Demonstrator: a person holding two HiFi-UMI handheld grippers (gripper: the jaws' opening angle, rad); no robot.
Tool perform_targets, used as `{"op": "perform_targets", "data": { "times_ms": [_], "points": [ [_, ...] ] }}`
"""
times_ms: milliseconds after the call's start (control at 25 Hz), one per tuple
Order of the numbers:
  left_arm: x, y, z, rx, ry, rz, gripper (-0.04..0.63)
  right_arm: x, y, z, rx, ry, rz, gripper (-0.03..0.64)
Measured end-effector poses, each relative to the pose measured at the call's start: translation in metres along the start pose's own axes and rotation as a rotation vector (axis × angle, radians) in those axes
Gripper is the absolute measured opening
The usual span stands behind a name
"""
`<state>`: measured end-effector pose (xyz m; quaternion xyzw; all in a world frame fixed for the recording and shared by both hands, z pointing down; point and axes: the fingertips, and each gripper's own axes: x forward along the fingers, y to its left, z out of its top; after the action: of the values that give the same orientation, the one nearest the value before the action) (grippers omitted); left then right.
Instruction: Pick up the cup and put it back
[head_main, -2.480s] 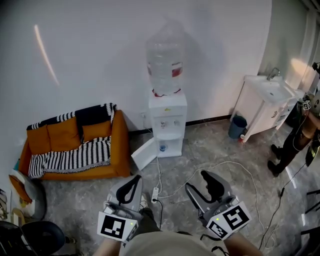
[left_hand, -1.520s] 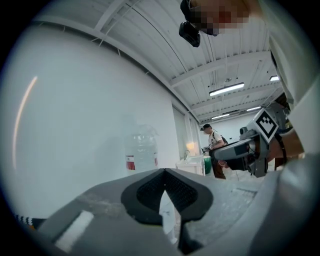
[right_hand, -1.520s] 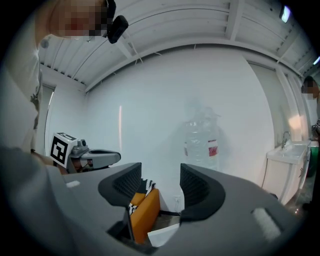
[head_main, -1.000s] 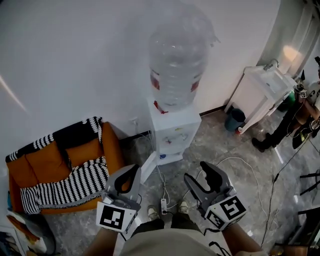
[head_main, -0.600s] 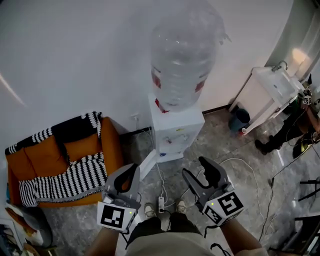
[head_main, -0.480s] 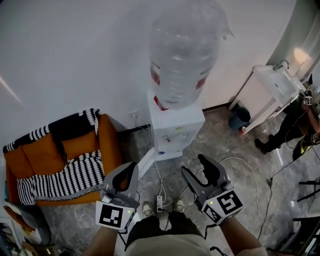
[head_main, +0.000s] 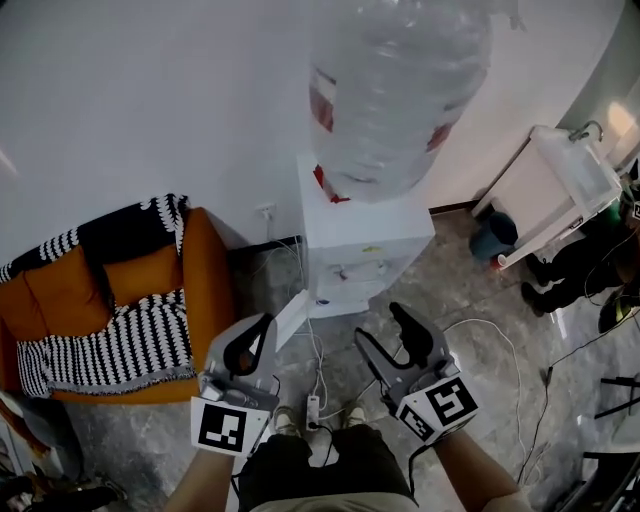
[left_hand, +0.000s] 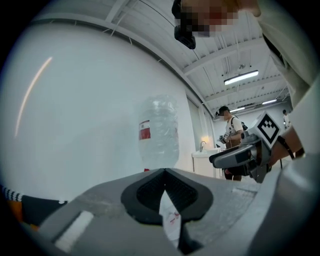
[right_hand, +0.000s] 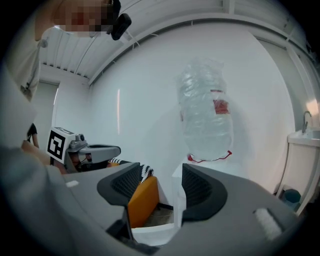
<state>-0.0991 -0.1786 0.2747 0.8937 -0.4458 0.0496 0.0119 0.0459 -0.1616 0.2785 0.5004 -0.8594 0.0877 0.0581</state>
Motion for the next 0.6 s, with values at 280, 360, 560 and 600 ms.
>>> {"op": "perform_targets", "data": {
  "times_ms": [280, 360, 560, 600],
  "points": [
    [0.026, 0.004, -0.111, 0.030, 0.028, 0.003, 0.003, 0.038, -0.027, -0.103, -0.002, -0.014, 0.023, 0.268],
    [0.035, 0.004, -0.145, 0.036, 0.021, 0.003, 0.003, 0.049, -0.035, -0.138, 0.000, -0.013, 0.029, 0.268],
    [0.055, 0.001, -0.222, 0.032, 0.000, 0.002, 0.003, 0.068, -0.058, -0.222, -0.001, -0.004, 0.022, 0.268],
    [0.058, 0.000, -0.237, 0.032, 0.003, -0.001, 0.003, 0.070, -0.063, -0.237, 0.000, -0.003, 0.022, 0.268]
  ]
}}
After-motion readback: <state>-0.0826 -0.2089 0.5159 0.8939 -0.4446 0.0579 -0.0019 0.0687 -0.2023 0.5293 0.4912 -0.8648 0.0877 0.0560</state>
